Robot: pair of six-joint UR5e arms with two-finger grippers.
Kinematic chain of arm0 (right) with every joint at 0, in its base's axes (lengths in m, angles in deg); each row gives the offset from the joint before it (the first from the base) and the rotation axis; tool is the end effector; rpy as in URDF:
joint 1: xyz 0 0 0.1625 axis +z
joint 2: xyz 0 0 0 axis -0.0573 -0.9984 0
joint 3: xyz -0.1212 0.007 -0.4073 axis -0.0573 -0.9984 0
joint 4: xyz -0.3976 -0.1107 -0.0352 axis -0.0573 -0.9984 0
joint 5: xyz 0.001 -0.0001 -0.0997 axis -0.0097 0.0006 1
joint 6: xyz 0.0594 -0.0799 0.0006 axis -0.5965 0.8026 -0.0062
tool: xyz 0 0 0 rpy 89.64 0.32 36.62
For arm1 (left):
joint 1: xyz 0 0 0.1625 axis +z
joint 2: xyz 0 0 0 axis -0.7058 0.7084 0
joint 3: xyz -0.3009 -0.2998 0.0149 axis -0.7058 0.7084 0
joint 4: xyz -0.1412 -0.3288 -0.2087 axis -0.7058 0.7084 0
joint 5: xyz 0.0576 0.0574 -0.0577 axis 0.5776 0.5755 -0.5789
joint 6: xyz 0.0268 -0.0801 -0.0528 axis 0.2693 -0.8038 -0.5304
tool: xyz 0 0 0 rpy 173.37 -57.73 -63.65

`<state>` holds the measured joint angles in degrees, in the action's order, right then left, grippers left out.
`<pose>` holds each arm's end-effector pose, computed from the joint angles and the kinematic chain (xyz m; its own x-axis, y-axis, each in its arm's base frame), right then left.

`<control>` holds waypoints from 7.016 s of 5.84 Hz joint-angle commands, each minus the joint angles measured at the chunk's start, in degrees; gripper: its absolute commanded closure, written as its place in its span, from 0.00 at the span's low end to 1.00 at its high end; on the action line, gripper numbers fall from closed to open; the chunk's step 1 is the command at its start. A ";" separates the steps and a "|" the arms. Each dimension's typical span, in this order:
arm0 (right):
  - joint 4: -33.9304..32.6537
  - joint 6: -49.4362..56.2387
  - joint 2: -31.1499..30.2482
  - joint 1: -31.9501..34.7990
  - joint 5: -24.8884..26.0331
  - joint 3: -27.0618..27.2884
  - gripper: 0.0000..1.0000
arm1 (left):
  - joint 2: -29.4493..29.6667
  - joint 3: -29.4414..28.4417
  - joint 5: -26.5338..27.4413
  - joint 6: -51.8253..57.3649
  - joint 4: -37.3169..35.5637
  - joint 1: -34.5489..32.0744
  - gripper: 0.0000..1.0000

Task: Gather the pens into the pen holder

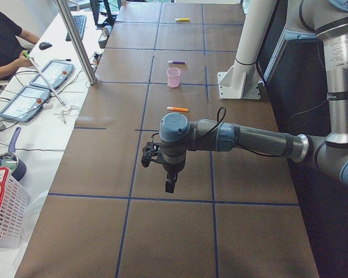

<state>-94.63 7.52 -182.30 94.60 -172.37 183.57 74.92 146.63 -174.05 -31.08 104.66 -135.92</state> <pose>0.0741 -0.3465 0.5990 0.7324 -0.0941 0.6743 0.0832 0.9954 0.0485 -0.0717 -0.3912 0.5820 0.7216 0.1420 -0.6776 -0.0811 0.9893 0.1210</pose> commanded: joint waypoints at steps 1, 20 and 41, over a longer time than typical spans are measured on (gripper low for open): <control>0.00 -0.27 0.00 0.00 -0.24 0.08 0.00 | 0.06 0.55 -0.21 -0.26 0.18 0.06 0.00; 6.24 -0.09 -0.26 -2.64 -4.64 -0.53 0.00 | 23.35 -22.48 8.58 -23.81 18.46 40.23 0.96; 14.60 -0.53 0.53 -5.10 -4.99 -10.31 0.00 | 49.46 -10.26 77.84 -75.67 41.60 75.48 0.00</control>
<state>-85.10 7.07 -181.90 89.54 -177.60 178.19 125.11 135.94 -95.92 -106.84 141.33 -59.91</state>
